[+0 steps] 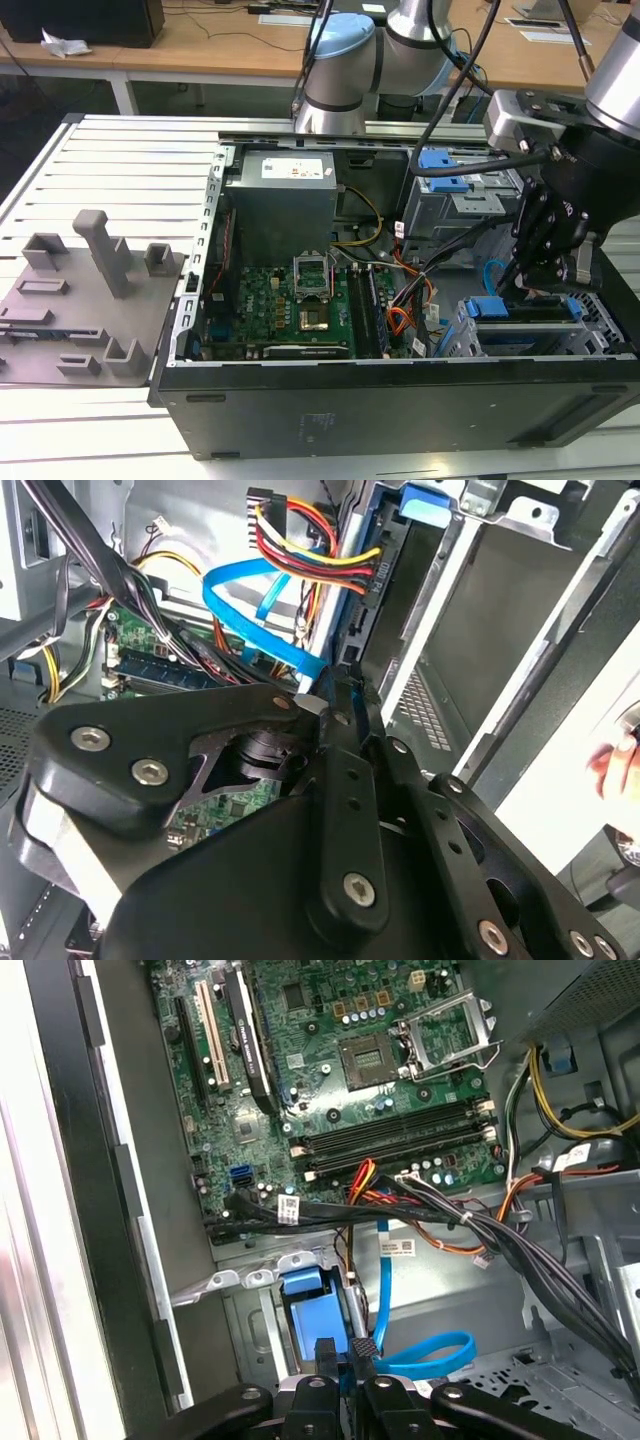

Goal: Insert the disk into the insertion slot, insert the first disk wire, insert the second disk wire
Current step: 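Insert the second disk wire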

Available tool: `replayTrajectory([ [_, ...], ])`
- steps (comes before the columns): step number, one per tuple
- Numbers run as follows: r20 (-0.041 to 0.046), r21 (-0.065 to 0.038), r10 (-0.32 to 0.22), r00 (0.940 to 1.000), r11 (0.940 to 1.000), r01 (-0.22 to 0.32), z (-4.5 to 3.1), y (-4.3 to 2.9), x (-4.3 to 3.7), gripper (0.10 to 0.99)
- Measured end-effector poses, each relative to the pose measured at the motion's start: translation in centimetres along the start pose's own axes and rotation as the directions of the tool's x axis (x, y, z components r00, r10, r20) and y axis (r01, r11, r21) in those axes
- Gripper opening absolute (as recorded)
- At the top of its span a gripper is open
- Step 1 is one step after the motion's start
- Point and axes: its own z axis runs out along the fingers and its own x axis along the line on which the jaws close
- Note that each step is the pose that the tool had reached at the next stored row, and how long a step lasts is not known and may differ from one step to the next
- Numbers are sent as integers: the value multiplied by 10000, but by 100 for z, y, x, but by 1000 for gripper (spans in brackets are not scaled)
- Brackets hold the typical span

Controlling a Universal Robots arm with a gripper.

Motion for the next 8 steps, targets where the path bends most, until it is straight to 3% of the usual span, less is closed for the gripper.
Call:
replayTrajectory([
  [8, 1, -1, 23, 10000, 10000, -23, 37, -25, -11, 161],
])
